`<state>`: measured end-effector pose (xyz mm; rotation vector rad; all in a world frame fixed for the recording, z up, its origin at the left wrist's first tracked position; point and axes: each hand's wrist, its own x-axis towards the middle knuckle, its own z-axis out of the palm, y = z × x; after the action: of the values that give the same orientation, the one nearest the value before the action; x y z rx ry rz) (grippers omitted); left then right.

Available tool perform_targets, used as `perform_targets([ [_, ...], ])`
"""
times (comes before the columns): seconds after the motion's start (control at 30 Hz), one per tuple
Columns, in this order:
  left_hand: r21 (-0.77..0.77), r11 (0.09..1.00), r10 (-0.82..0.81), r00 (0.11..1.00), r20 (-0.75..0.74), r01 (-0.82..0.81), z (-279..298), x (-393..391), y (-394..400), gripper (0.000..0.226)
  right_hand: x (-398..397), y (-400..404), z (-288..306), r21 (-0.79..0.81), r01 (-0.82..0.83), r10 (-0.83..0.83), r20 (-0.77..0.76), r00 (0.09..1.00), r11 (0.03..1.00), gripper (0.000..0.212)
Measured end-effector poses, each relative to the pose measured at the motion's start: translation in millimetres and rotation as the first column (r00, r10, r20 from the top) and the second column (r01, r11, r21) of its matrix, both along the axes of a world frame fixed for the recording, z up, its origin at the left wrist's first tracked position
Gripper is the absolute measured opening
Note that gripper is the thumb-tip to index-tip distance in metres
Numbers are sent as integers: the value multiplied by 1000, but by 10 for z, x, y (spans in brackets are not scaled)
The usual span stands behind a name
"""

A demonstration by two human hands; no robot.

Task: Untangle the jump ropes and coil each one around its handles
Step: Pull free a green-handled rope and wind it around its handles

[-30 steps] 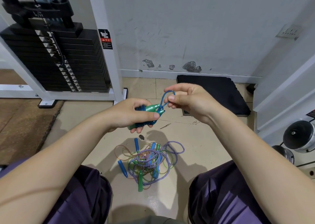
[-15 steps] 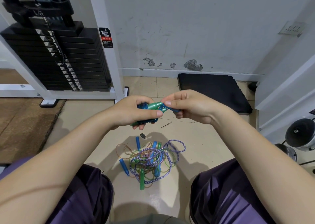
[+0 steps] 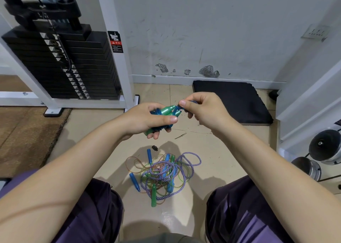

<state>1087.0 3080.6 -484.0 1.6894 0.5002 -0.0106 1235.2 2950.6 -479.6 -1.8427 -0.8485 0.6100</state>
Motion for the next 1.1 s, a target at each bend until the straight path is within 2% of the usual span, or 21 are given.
perform_targets([
  [0.1, -48, 999, 4, 1000, 11, -4, -14, 22, 6, 48, 39, 2, 19, 53, 68, -71, 48, 996, 996, 12],
  [0.17, -32, 999, 11, 1000, 0, -11, -37, 40, -2, 43, 78, 6, 7, 66, 93, -95, 23, 995, 993, 12],
  [0.27, 6, 1000, 4, 1000, -28, -4, -80, 26, 41, 36, 86, 7, -21, 47, 55, -53, -34, 998, 997, 12],
  [0.37, -20, 1000, 7, 1000, -25, -7, -143, -4, 98, 34, 87, 11, -17, 26, -18, 19, -50, 999, 1000, 11],
  [0.43, 5, 998, 70, 997, -23, -69, -193, 14, 165, 33, 128, 47, 6, 18, -22, 23, -59, 998, 1000, 12],
  [0.57, 109, 953, 287, 958, -8, -284, -334, 187, 535, 49, 366, 293, -74, 3, 46, -46, -69, 997, 999, 25],
  [0.63, 81, 922, 378, 926, 23, -378, -456, 340, 714, 57, 520, 457, -225, -29, 79, -81, -67, 994, 996, 30],
  [0.73, 15, 888, 458, 888, 32, -459, -816, 596, 861, 60, 727, 664, -652, -63, 127, -135, -164, 977, 990, 29],
  [0.9, -49, 828, 557, 830, -27, -558, -1860, 879, 1034, 38, 931, 903, -1899, -107, 216, -241, -394, 887, 971, 31],
  [1.0, 100, 834, 551, 812, -192, -543, -2590, 966, 1025, 40, 980, 921, -2670, -163, 283, -326, -462, 825, 945, 29],
  [1.1, 210, 869, 493, 820, -292, -448, -3217, 1100, 948, 44, 1068, 812, -3229, -277, 290, -389, -441, 808, 916, 24],
])
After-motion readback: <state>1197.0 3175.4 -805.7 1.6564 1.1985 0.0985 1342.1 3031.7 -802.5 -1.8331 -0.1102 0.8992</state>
